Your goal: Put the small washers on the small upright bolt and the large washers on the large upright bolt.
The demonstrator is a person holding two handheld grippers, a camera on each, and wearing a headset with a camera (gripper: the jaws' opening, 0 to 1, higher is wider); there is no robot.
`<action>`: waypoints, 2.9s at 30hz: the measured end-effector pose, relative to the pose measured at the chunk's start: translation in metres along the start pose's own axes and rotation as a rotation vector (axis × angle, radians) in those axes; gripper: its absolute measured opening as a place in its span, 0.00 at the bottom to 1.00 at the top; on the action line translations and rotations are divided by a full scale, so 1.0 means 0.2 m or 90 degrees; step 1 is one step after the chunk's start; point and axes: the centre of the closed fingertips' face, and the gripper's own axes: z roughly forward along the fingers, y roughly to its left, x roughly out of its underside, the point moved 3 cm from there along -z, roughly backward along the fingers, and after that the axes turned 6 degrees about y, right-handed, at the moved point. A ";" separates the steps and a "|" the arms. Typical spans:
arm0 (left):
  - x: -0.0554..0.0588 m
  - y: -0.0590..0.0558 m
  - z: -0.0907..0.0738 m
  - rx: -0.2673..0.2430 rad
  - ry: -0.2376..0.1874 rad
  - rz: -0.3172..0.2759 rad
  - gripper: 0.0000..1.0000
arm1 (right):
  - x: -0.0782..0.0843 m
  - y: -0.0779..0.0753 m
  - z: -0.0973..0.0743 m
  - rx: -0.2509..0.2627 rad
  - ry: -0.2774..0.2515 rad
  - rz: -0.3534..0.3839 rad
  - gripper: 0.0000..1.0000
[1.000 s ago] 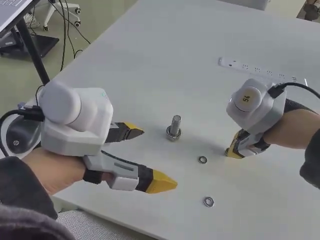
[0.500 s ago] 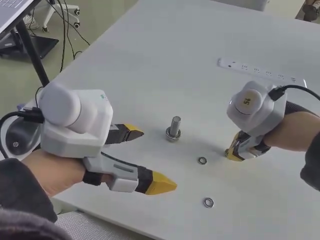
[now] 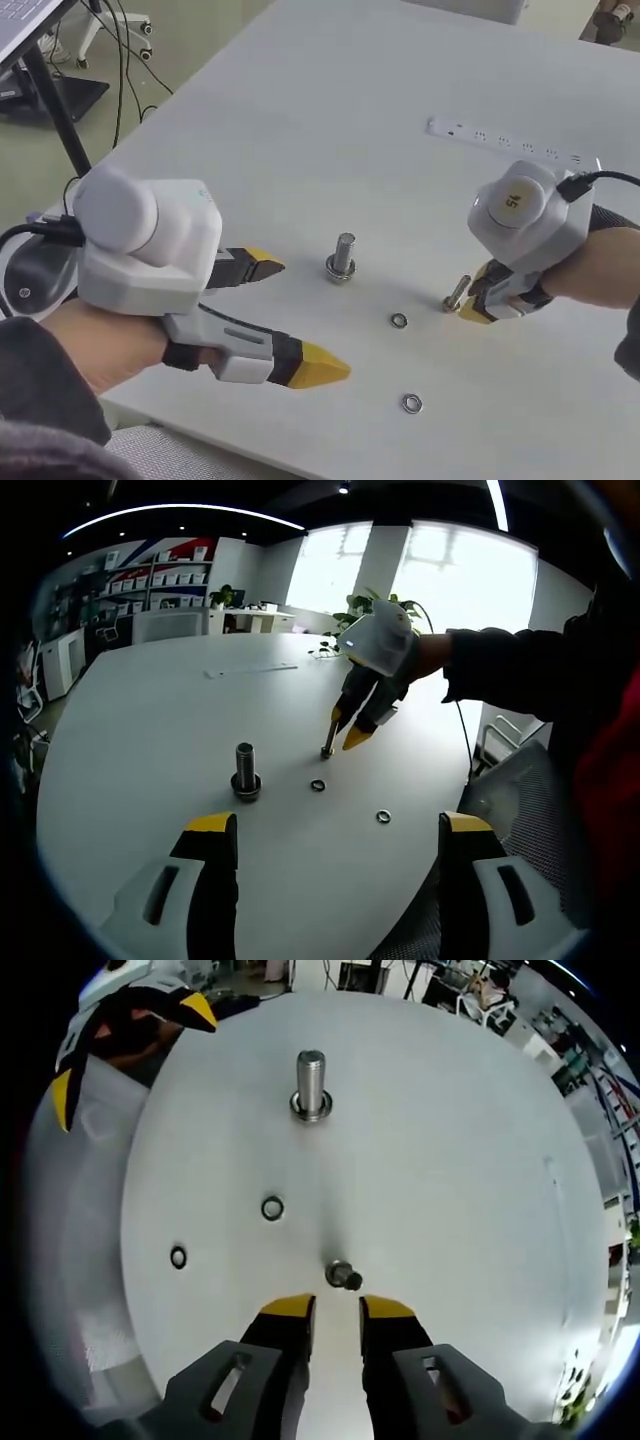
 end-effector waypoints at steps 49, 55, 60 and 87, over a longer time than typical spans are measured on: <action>-0.04 -0.05 0.01 0.012 -0.008 0.022 0.82 | -0.04 0.54 0.02 -0.101 -0.029 -0.067 0.21; -0.04 -0.05 0.00 0.013 -0.009 0.021 0.82 | -0.07 0.57 0.04 -0.107 -0.027 -0.080 0.21; -0.04 -0.04 0.00 0.013 -0.012 0.021 0.82 | -0.08 0.59 0.06 -0.109 -0.020 -0.089 0.20; -0.03 -0.03 -0.01 0.009 -0.017 0.018 0.82 | -0.09 0.59 0.09 -0.068 -0.009 -0.135 0.16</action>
